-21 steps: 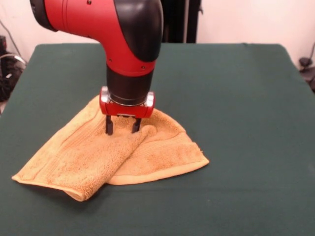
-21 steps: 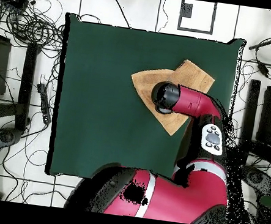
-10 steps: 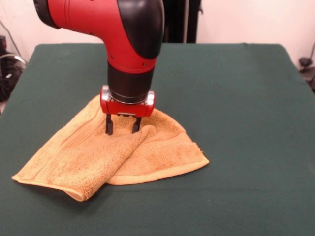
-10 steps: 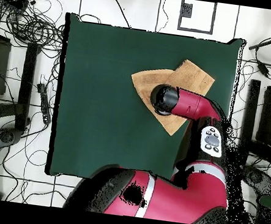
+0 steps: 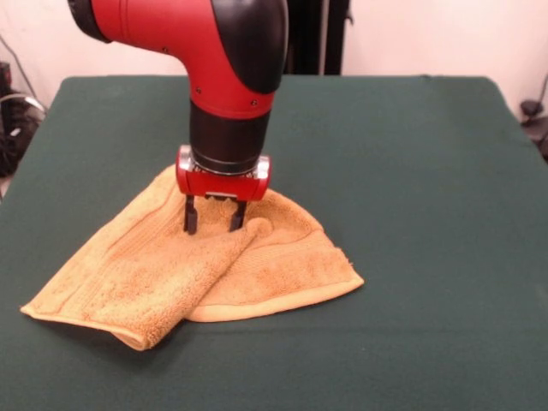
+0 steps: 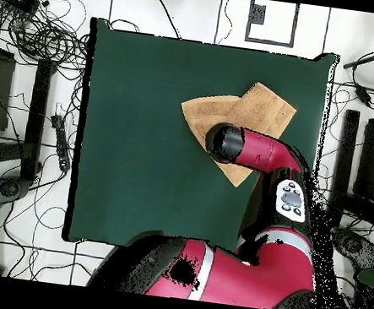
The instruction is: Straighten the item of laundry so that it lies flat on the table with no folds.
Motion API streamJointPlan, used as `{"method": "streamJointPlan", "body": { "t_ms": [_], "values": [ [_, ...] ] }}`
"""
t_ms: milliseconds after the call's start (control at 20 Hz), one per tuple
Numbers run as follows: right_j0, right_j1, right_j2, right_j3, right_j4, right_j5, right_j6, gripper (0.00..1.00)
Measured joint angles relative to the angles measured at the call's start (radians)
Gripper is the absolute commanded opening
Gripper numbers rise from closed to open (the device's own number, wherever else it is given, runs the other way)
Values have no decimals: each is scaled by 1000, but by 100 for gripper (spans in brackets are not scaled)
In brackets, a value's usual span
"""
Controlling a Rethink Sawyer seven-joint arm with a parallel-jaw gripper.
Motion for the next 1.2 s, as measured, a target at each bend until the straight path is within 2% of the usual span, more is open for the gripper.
{"method": "streamJointPlan", "body": {
  "t_ms": [1200],
  "values": [
    [-3, -32, -5, 119, 0, -214, 0, 100]
  ]
}}
